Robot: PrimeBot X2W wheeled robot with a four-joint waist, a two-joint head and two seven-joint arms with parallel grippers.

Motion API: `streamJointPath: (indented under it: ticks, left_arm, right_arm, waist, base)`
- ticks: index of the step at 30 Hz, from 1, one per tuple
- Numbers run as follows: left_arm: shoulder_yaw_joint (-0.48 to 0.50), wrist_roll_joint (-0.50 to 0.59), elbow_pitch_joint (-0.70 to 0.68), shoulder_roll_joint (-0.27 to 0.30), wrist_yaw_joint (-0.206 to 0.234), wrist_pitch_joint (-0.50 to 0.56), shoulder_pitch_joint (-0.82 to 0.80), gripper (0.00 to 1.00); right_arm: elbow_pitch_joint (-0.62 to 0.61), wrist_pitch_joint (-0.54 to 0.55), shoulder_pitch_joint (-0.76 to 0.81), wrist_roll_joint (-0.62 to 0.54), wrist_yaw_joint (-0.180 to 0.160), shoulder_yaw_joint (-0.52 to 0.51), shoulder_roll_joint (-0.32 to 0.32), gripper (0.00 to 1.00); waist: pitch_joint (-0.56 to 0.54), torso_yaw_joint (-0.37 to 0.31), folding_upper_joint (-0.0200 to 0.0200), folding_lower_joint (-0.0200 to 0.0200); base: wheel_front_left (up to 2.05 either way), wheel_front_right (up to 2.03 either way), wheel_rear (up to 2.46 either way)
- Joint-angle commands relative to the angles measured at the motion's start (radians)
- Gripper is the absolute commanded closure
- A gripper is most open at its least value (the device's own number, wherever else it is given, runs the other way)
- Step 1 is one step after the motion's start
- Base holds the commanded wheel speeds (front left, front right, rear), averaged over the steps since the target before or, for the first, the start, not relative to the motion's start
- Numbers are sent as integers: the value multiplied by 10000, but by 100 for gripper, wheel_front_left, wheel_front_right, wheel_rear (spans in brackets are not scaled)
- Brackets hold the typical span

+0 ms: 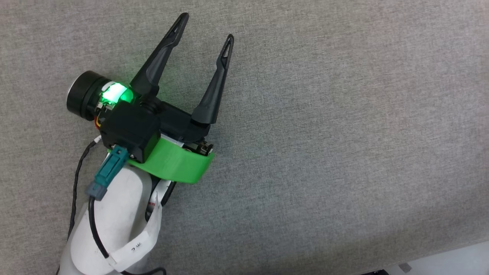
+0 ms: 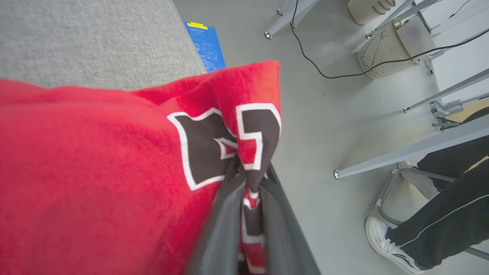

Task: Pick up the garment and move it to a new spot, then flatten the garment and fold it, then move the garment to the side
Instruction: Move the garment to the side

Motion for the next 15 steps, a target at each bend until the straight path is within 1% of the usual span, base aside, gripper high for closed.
streamJointPath:
  ticks: [1,2,6,10,12,15]
  left_arm:
    - [4,71,-11,65,-54,14,-177,0]
    - [0,66,7,78,-50,4,-174,0]
    - [-13,18,154,98,-15,-66,-83,0]
    - [-70,-84,417,36,23,-189,67,0]
    - [-76,-142,600,4,61,-302,193,0]
    - [-67,-254,906,-70,156,-473,464,0]
  right_arm:
    - [97,-252,-249,-307,-9,-207,91,60]
    - [196,-420,-311,-580,-9,-362,175,0]
    - [544,-998,-447,-1310,-9,-912,456,0]
    - [755,-1612,-345,-1801,-9,-1433,599,0]
    - [836,-1997,-269,-1846,-9,-1636,711,0]
    - [949,-2627,45,-1790,-9,-1639,815,0]
  waist:
    - [84,89,-1,-1]
    - [48,66,-1,-1]
    - [-228,-12,-1,-1]
    - [-677,0,-1,-1]
    - [-1003,27,-1,-1]
    - [-1559,108,-1,-1]
  base:
    - [0,0,0]
    - [0,0,0]
    - [0,0,0]
    - [0,0,0]
    - [0,0,0]
    - [0,0,0]
